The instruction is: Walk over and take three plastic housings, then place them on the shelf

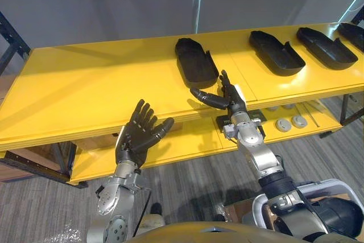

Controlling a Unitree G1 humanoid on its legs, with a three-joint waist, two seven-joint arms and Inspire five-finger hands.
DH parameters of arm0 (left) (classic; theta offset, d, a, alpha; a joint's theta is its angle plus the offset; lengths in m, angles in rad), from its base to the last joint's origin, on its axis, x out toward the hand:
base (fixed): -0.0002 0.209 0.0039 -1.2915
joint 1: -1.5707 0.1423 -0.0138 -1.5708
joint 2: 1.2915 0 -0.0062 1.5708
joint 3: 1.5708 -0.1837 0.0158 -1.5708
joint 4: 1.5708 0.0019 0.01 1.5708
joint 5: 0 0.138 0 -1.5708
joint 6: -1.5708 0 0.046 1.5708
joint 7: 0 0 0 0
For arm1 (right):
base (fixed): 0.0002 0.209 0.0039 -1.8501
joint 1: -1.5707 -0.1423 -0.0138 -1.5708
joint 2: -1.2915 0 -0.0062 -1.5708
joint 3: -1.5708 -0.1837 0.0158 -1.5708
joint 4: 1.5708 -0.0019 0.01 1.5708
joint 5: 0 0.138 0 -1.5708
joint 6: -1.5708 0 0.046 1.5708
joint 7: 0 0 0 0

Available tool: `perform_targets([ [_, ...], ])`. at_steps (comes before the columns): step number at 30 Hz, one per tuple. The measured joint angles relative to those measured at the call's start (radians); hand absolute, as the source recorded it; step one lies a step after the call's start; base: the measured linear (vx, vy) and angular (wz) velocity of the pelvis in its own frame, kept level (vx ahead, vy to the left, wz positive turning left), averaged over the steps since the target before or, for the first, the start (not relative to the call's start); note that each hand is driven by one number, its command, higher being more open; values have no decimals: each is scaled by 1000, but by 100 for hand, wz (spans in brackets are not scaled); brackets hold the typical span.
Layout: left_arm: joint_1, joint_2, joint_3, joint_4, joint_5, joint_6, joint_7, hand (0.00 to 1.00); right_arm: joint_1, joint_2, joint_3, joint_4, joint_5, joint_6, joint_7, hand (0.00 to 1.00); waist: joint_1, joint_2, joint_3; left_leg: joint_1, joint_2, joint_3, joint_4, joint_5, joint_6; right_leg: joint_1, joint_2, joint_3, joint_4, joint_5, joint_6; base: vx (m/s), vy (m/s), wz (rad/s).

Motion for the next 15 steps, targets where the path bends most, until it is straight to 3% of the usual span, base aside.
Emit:
perform_targets([
  [15,0,-2,1,0,0,0,0,100,-75,-1,-1,73,0,0,5,100,1,13,2,-5,-1,-10,0,1,0,5,1,-10,-6,2,2,-1,-1,2],
])
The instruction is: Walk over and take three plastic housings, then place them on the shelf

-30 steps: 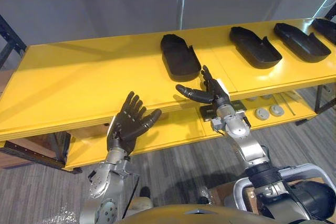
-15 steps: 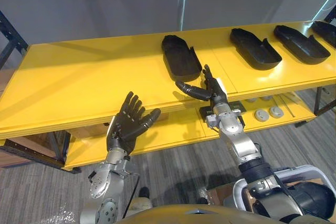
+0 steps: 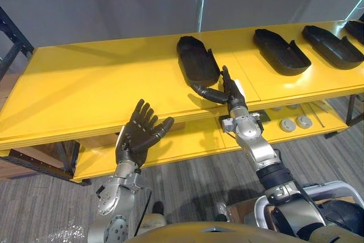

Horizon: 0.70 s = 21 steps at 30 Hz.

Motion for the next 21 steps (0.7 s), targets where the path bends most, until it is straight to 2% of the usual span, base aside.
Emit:
perform_targets([
  [8,0,0,0,0,0,0,-3,100,-1,0,1,0,-38,-1,-5,100,0,6,4,0,0,0,0,0,0,0,0,0,0,0,0,0,0,0],
  [14,3,0,-11,0,1,-14,-4,100,7,1,-2,-30,-78,-33,-91,100,0,17,10,0,2,6,0,-2,-2,-3,2,6,-3,0,0,0,0,-2],
  [16,6,1,-17,0,2,-29,-4,100,59,2,-20,-150,-99,-48,-129,100,0,18,11,0,2,12,1,-4,-3,-6,2,12,-4,1,1,2,0,-9],
  [19,13,3,-14,0,27,-60,-8,100,175,3,-56,-396,-127,-153,-187,100,-5,17,12,1,5,39,15,-23,-4,-17,3,43,-4,2,1,16,4,-27],
  [21,27,4,-9,-15,37,-77,-28,100,257,4,-107,-547,-154,-241,-229,100,-29,15,12,3,6,66,43,-51,-4,-19,2,74,-2,1,2,21,16,-39],
])
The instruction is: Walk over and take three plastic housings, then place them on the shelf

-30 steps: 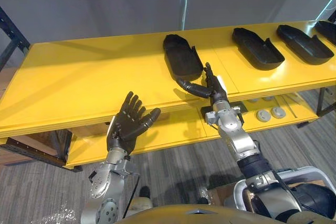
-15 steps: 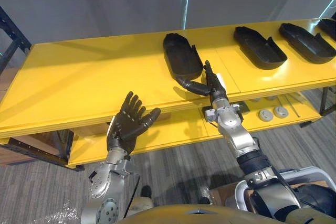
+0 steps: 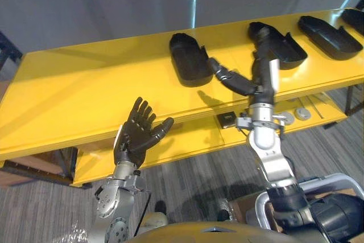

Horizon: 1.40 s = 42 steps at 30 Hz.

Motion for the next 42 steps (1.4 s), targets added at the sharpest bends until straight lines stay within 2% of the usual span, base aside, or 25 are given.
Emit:
perform_targets([
  [2,11,0,0,-59,-1,-1,-35,100,80,7,-70,-101,0,-60,-33,100,-14,-5,-1,1,5,40,24,-24,0,-13,0,38,3,1,1,1,22,-50],
  [4,12,3,-2,-111,-5,-9,-77,100,142,16,-124,-151,-1,-74,-55,100,-40,-8,-1,7,9,72,40,-42,-1,-21,2,70,6,1,2,0,22,-49],
  [8,3,13,-32,-183,-6,-29,-150,100,284,42,-206,-175,1,-71,-58,100,-83,-6,-5,34,24,142,65,-81,-8,-25,15,142,9,1,2,14,15,-59],
  [10,-11,28,-63,-190,-6,-29,-185,100,358,46,-245,-175,2,-45,-58,100,-111,-3,-7,34,36,184,86,-98,-13,-46,25,185,16,2,2,18,-1,-53],
  [13,-17,33,-87,-190,-10,-29,-190,100,437,46,-280,-175,2,-30,-57,100,-141,-1,-8,38,53,229,112,-122,-21,-61,42,234,19,5,4,10,-6,-47],
  [18,-25,31,-105,-190,-47,-29,-153,100,530,48,-314,-211,41,-31,-31,100,-164,13,-16,46,72,296,171,-175,-22,-83,60,324,21,13,9,-5,9,-49],
  [20,-24,31,-104,-190,-50,-30,-124,100,561,63,-308,-234,94,-32,5,100,-162,20,-18,44,74,290,204,-206,-17,-102,69,373,28,17,14,-33,24,-80],
  [22,-20,30,-102,-190,-48,-30,-88,100,580,91,-278,-237,139,-33,45,100,-158,29,-21,23,70,203,260,-262,-9,-136,86,443,40,22,20,-66,48,-104],
  [24,-16,29,-93,-190,-45,-31,-63,100,584,91,-228,-235,167,-34,75,100,-151,36,-23,-13,44,87,322,-320,6,-173,100,506,43,32,19,-85,90,-105],
  [25,-11,28,-80,-190,-45,-32,-48,100,578,83,-191,-232,168,-37,97,100,-133,42,-21,-32,17,0,357,-361,20,-199,112,556,49,38,16,-108,154,-118],
  [26,-6,23,-64,-190,-45,-32,-34,100,570,70,-155,-219,167,-42,118,100,-127,45,-18,-45,-4,-42,391,-389,36,-214,117,589,53,40,14,-103,172,-104],
  [29,4,19,-39,-190,-44,-41,-26,100,538,41,-98,-157,167,-55,126,100,-119,45,-18,-70,-11,-31,449,-421,51,-230,116,609,71,41,15,-70,164,-31],
  [31,-3,20,-23,-190,-35,-45,-22,100,492,37,-65,-106,167,-55,116,100,-99,39,-15,-79,-26,-34,468,-425,55,-236,102,605,74,53,32,-23,122,0],
  [34,-16,22,-29,-190,-34,-60,-16,100,457,38,-25,-82,167,-55,94,100,-76,46,-8,-95,-39,-73,481,-425,55,-253,97,576,102,53,33,7,36,14],
  [38,-71,45,-54,-202,85,-77,-76,100,457,49,-7,-81,168,-55,89,100,-76,56,8,-80,-41,-117,503,-427,62,-276,114,538,198,51,28,-1,-5,2],
  [40,-119,72,-85,-212,80,-78,-115,100,464,77,-8,-80,169,-81,91,100,-77,45,16,-64,-45,-88,515,-439,81,-287,121,536,231,53,26,-79,21,-51],
  [42,-151,73,-103,-212,84,-79,-107,100,444,97,-5,-80,206,-119,126,100,-64,32,29,-56,-46,-23,519,-445,92,-297,121,508,212,101,3,-242,25,-104],
])
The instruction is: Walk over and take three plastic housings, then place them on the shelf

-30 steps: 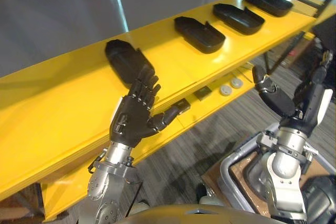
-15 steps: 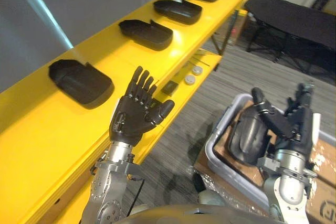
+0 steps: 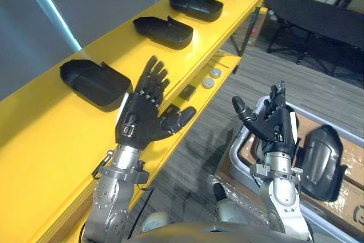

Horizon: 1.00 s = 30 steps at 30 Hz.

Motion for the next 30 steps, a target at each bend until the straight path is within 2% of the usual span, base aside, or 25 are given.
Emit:
perform_targets([
  [1,-10,-7,-2,0,10,-1,35,100,-38,6,7,3,38,-28,37,100,4,2,11,-5,17,69,-26,26,33,-5,-9,-52,-58,55,-67,-318,-29,-131],
  [2,-11,-12,7,6,18,-1,56,100,-86,5,21,13,41,-44,44,100,2,-5,9,-20,30,102,-42,51,36,-43,-10,-143,44,-18,-111,-284,-64,-104],
  [4,-8,-15,23,11,16,0,59,100,-140,3,33,34,38,-53,44,100,5,3,14,-24,47,121,-66,80,32,-69,-18,-209,166,-104,-130,-144,-48,-51],
  [5,2,-22,51,17,-24,0,47,100,-208,-5,66,80,28,-52,36,100,18,18,22,-26,85,142,-85,107,19,-67,-44,-273,294,-184,-127,-93,-56,-50],
  [6,10,-30,59,17,-40,0,39,100,-233,-9,87,102,27,-49,34,100,27,21,24,-26,101,153,-90,116,11,-63,-63,-295,337,-207,-128,-130,-129,-68],
  [8,17,-51,100,27,-82,-9,19,100,-305,-10,172,188,-36,-14,22,100,68,24,25,-35,168,192,-100,142,-29,-54,-168,-331,446,-237,-128,-93,-249,-69],
  [9,17,-51,105,34,-93,-16,14,100,-317,-9,194,206,-70,2,16,100,74,23,25,-34,184,202,-104,150,-43,-54,-199,-336,459,-236,-128,-63,-380,-63],
  [10,17,-51,109,46,-108,-30,11,100,-328,-8,234,232,-124,29,14,100,77,18,24,-35,212,214,-109,166,-72,-54,-254,-338,474,-234,-127,-18,-296,-45],
  [11,17,-51,108,47,-125,-31,12,100,-328,-6,249,237,-138,42,14,100,77,12,22,-35,226,218,-110,174,-86,-52,-274,-342,473,-233,-128,-20,-384,-48],
  [12,15,-50,107,49,-145,-36,16,100,-322,2,264,239,-177,69,14,100,74,4,22,-35,256,222,-110,190,-114,-39,-304,-353,447,-215,-105,-6,-485,-40],
  [13,11,-47,105,56,-180,-47,21,100,-313,11,265,241,-210,89,15,100,72,-12,17,-36,275,212,-114,209,-146,-10,-307,-386,363,-158,-20,-3,-529,-40],
  [14,11,-43,105,56,-201,-57,25,100,-310,15,265,241,-220,97,17,100,72,-32,9,-37,280,201,-121,219,-163,7,-304,-410,310,-113,19,16,-721,-54],
  [15,11,-53,105,70,-221,-84,32,100,-320,-2,256,240,-243,108,33,100,74,-47,2,-39,299,173,-134,233,-180,29,-281,-448,261,-230,75,14,-659,-69],
  [16,5,-97,94,97,-242,-96,41,100,-337,-53,241,238,-244,112,49,100,64,-7,10,-55,346,132,-133,253,-170,28,-225,-471,236,-278,67,1,-639,-61],
  [17,-1,-117,76,115,-244,-93,52,100,-337,-86,227,236,-243,117,57,100,53,18,19,-65,368,108,-128,278,-148,28,-196,-476,236,-272,51,-28,-535,-31],
  [18,1,-129,39,136,-244,-82,55,100,-319,-130,198,236,-235,144,70,100,31,20,24,-89,377,79,-106,354,-94,29,-176,-477,229,-284,27,-23,-446,-19],
  [19,6,-128,5,143,-243,-68,54,100,-293,-153,152,235,-227,157,82,100,27,9,32,-114,378,50,-57,398,-53,44,-161,-465,205,-279,2,-15,-423,-46],
  [20,10,-128,-24,146,-243,-67,51,100,-271,-170,115,231,-225,157,80,100,32,6,35,-124,352,5,-19,343,-111,60,-141,-446,160,-260,-22,-3,-272,-69],
  [22,11,-126,-42,145,-243,-68,48,100,-251,-181,82,210,-201,157,79,100,41,13,32,-124,292,-31,-23,271,-139,74,-110,-416,107,-232,-41,9,-142,-76],
  [23,10,-126,-47,145,-241,-68,46,100,-229,-184,63,171,-191,156,75,100,39,18,30,-132,235,-42,-57,235,-129,80,-92,-404,77,-214,-48,25,-110,-61],
  [25,4,-121,-47,146,-240,-69,50,100,-200,-182,50,123,-191,149,40,100,37,22,30,-138,165,-46,-147,232,-119,82,-78,-397,48,-192,-46,21,-35,-33],
  [26,5,-109,-43,149,-240,-71,52,100,-196,-176,50,122,-195,146,14,100,40,12,30,-117,145,-51,-191,235,-120,72,-80,-387,45,-187,-38,1,-1,-17],
  [28,11,-97,-38,160,-240,-69,51,100,-181,-158,49,121,-205,145,-37,100,45,-5,31,-121,123,-42,-222,252,-113,70,-90,-386,2,-161,-24,-19,29,-9],
  [30,25,-88,-37,161,-203,-65,59,100,-161,-133,44,124,-203,159,-59,100,51,-10,35,-121,109,-33,-229,264,-112,74,-105,-377,-23,-143,-12,-5,72,-5],
])
